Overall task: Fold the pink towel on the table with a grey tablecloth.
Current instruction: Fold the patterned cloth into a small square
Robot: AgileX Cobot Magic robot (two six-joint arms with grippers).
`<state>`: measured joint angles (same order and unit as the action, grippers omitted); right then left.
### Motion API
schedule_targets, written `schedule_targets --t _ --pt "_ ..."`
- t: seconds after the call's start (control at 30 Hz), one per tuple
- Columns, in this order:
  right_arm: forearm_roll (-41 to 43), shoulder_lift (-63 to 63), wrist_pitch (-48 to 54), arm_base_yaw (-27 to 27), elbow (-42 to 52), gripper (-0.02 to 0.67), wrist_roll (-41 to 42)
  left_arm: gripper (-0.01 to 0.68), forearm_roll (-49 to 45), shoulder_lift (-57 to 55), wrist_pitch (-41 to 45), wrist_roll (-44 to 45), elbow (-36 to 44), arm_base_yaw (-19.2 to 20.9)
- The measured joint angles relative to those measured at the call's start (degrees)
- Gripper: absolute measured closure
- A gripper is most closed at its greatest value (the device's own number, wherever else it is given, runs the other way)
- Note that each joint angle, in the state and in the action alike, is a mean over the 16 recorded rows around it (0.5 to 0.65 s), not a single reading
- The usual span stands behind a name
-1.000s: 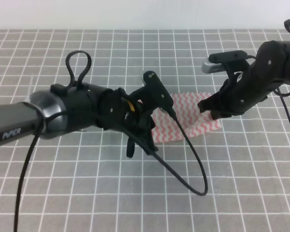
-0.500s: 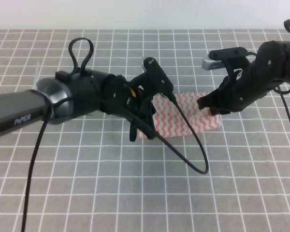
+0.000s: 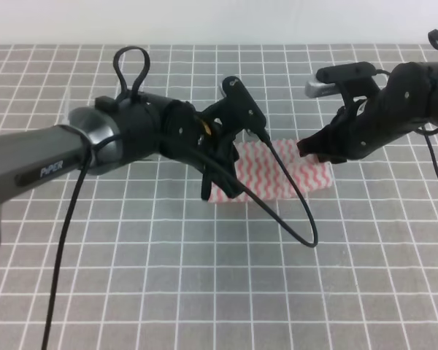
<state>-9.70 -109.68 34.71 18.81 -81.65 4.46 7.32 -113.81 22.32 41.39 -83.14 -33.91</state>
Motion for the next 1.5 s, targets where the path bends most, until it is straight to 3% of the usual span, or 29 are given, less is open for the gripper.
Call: schedule_targets --t 1.5 --pt "1.4 -3.4 -5.6 -1.5 -2.3 0.665 0.2 0.675 -1.6 -6.4 -0.6 -4.0 -6.1 2.2"
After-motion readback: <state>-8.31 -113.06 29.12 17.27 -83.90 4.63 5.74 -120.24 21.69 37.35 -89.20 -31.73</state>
